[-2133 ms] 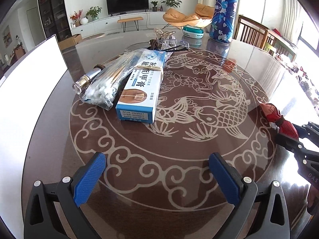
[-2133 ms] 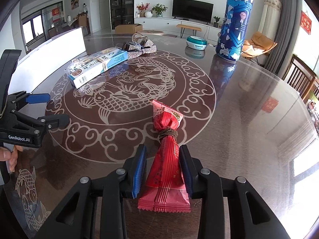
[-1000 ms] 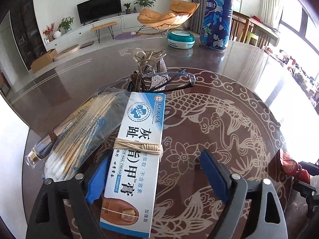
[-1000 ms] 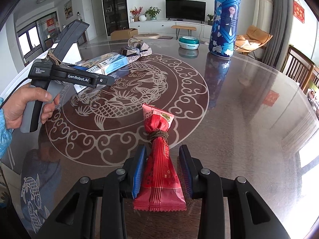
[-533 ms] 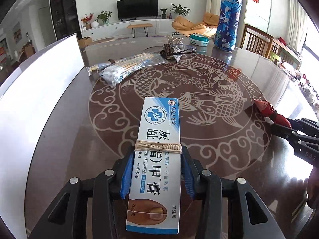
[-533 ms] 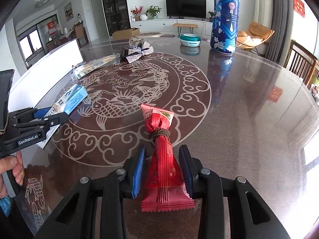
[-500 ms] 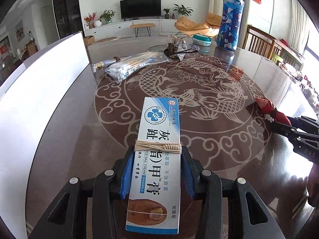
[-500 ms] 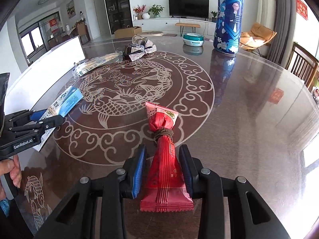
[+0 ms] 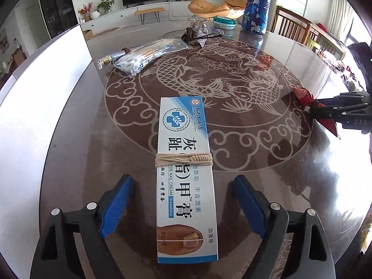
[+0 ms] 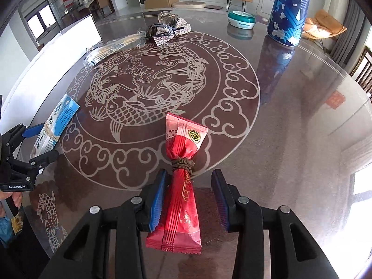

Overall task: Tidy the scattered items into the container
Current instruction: 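Carry the nail-cream box and red packet over the white container with both tools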

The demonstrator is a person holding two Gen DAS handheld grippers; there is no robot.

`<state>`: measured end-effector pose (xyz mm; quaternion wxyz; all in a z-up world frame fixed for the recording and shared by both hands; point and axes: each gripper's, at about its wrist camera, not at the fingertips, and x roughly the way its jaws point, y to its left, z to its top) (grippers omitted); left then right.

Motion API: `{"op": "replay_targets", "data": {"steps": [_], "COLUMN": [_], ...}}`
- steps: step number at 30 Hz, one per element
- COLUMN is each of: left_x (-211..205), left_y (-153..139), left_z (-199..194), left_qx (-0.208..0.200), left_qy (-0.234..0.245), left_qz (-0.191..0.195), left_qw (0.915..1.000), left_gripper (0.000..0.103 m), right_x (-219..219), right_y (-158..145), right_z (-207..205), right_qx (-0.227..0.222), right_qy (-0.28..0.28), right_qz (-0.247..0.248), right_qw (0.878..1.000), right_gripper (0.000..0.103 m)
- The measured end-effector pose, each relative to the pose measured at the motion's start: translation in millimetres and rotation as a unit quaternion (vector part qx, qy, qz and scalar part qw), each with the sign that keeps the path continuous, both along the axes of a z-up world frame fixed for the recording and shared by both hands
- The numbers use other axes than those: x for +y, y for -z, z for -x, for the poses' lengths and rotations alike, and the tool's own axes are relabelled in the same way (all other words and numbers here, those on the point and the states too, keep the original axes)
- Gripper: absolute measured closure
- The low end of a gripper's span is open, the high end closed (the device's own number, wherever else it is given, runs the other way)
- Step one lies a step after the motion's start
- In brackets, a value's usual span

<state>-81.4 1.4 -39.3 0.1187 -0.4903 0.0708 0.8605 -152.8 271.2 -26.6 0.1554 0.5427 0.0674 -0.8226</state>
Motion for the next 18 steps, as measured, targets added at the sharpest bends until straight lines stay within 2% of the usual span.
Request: {"op": "replay_targets", "data": {"steps": [1, 2, 3, 6, 8, 12, 18], "left_x": [0, -1, -3, -16, -23, -31, -38], "left_y": [-3, -5, -6, -12, -19, -29, -49], "left_z": [-1, -1, 0, -8, -18, -36, -48], "left_qx": [0.003, 0.0, -0.005, -0.008, -0.001, 0.018, 0.038], "left_qy": [0.005, 0.008, 0.01, 0.003, 0.001, -0.007, -0.017], "left_qz": [-0.001, -0.002, -0.009, -0.043, -0.061, -0.07, -0.081], "left_qw": [1.0, 1.0, 0.9999, 0.999, 0.9982, 0.9974, 0.9958], "left_gripper": [0.055, 0.062, 0.062, 0.062, 0.062, 0.062, 0.062], "right_x": [-4, -8, -13, -24, -25, -25, -32], "right_y": [0, 0, 0, -5, -15, -39, -43], "right_z": [2, 2, 2, -5, -11, -28, -40], "right_qx": [-0.004, -0.008, -0.009, 0.001, 0.013, 0.037, 0.032], "right_qy": [-0.009, -0.018, -0.027, -0.039, -0.037, -0.035, -0.035], "right_qz": [-0.006, -0.014, -0.023, -0.035, -0.018, 0.011, 0.014], "right_qw": [1.0, 1.0, 0.999, 0.999, 0.999, 0.999, 0.999], "right_gripper": [0.068, 0.078, 0.085, 0.085, 0.085, 0.085, 0.085]}}
